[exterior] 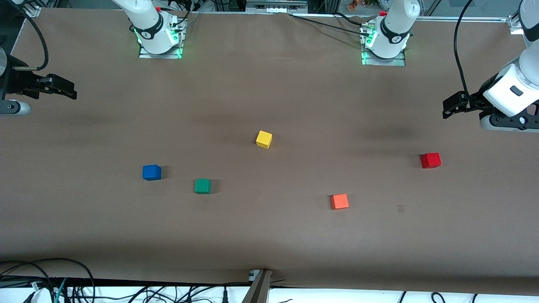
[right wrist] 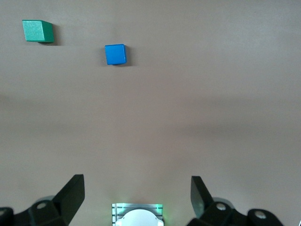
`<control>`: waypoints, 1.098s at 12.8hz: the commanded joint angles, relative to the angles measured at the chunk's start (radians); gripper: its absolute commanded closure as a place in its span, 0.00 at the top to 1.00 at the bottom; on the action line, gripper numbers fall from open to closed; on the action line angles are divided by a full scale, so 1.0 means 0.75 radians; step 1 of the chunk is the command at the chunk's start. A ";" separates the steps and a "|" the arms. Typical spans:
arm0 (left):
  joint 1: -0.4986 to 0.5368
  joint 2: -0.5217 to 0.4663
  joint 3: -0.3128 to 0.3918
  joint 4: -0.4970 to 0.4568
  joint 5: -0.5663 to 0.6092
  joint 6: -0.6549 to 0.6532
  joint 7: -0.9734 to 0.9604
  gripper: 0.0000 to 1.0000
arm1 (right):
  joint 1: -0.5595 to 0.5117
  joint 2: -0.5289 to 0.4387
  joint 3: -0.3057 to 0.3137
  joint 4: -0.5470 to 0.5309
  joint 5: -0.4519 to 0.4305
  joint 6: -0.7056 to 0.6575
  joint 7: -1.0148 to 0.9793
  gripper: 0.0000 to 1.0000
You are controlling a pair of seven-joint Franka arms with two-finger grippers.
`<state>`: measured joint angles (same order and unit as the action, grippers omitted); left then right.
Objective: Pass red block to right arm, stack on blue
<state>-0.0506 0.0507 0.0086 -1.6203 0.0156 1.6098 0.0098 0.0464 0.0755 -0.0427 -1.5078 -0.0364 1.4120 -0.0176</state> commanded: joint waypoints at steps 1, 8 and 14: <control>-0.002 0.004 0.011 0.011 -0.011 -0.019 0.005 1.00 | -0.003 0.006 0.000 0.014 -0.013 0.003 -0.026 1.00; 0.123 0.218 0.011 -0.010 -0.007 0.017 0.020 1.00 | -0.005 0.020 -0.006 0.024 -0.013 0.003 -0.028 1.00; 0.209 0.327 0.011 -0.285 -0.005 0.544 0.112 1.00 | -0.005 0.020 -0.006 0.024 -0.011 0.003 -0.028 1.00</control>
<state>0.0938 0.3084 0.0185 -1.7524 0.0158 1.9177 0.0521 0.0449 0.0849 -0.0466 -1.5061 -0.0364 1.4167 -0.0183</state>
